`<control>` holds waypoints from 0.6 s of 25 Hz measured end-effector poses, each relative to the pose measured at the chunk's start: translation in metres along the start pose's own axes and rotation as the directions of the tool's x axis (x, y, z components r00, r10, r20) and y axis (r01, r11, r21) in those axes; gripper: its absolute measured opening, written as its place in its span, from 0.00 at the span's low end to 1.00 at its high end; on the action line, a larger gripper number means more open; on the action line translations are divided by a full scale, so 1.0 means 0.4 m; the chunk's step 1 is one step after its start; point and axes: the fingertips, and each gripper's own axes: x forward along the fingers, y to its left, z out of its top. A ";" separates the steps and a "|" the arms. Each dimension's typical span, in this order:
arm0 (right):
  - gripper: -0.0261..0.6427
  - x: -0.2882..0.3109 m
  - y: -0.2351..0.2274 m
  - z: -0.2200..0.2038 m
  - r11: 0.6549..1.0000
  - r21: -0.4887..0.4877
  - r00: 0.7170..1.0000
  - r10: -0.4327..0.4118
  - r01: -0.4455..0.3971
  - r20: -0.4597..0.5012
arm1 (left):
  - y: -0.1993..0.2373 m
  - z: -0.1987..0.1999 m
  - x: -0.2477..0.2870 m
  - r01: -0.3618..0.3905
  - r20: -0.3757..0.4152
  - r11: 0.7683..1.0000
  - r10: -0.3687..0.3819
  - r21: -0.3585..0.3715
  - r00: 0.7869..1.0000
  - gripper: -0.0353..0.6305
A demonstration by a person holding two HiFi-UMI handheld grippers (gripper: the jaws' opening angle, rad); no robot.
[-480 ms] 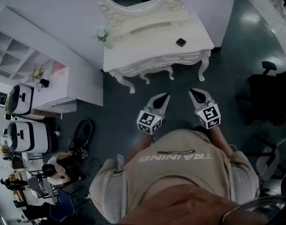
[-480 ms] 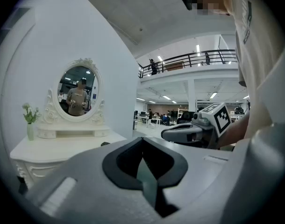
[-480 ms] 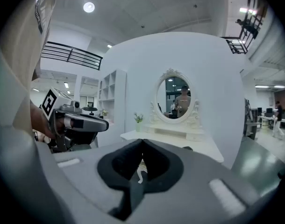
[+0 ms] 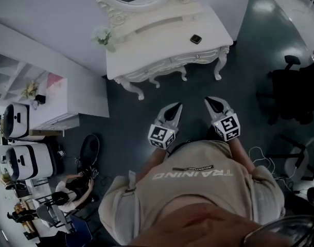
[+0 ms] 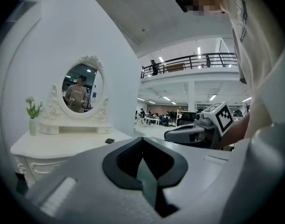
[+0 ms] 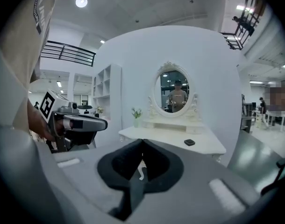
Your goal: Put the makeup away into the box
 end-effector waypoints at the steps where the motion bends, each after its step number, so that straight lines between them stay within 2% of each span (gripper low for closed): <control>1: 0.04 0.006 -0.009 -0.001 1.000 0.001 1.000 -0.009 0.009 -0.001 | 0.011 -0.005 0.011 0.002 0.000 1.000 -0.002 -0.008 1.000 0.06; 4: 0.04 0.023 -0.057 -0.019 1.000 0.003 0.999 -0.031 0.031 -0.030 | 0.028 -0.017 0.057 0.004 0.005 0.999 -0.004 -0.032 1.000 0.06; 7: 0.04 0.052 -0.103 -0.028 1.000 0.017 0.999 -0.025 0.026 -0.046 | 0.052 -0.023 0.096 -0.033 -0.005 0.999 0.033 -0.042 0.999 0.06; 10: 0.04 0.084 -0.166 -0.020 0.999 0.034 1.000 -0.006 0.007 -0.030 | 0.073 -0.017 0.151 -0.076 -0.033 0.997 0.075 -0.031 0.997 0.06; 15: 0.04 0.134 -0.297 -0.025 0.997 0.056 0.999 0.049 -0.048 -0.011 | 0.078 0.041 0.280 -0.104 -0.051 0.995 0.104 0.005 0.993 0.06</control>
